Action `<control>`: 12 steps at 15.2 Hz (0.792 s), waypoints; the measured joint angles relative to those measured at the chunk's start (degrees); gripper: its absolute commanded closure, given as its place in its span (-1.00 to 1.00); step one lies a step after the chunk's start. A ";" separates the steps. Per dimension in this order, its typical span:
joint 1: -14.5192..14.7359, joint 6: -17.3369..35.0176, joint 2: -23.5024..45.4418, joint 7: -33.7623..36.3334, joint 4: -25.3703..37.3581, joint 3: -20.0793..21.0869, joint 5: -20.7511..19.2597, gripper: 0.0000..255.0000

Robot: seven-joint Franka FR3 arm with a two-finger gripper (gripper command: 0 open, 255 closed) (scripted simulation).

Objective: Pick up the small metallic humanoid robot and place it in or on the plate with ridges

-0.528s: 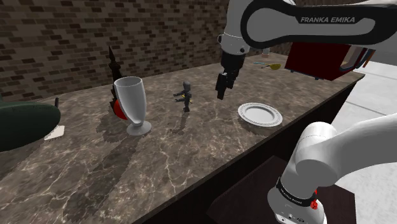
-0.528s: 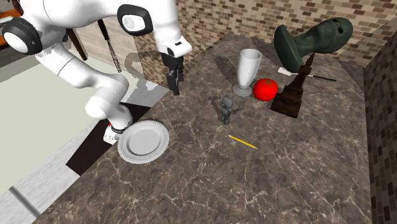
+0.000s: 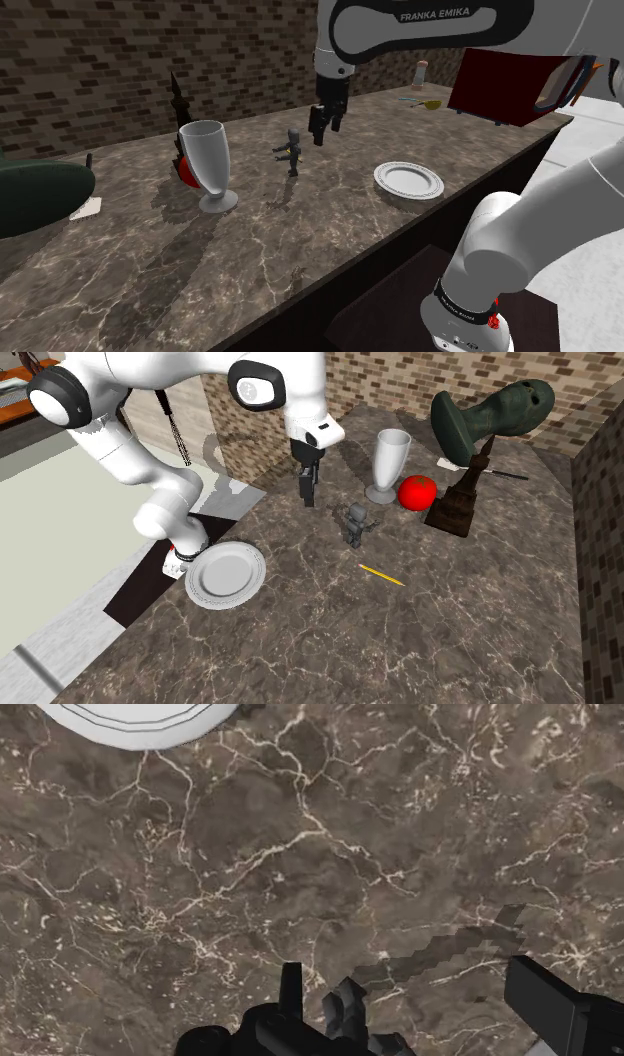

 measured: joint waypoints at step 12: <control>-0.86 -1.33 23.82 -0.03 21.76 -0.39 -0.35 -1.00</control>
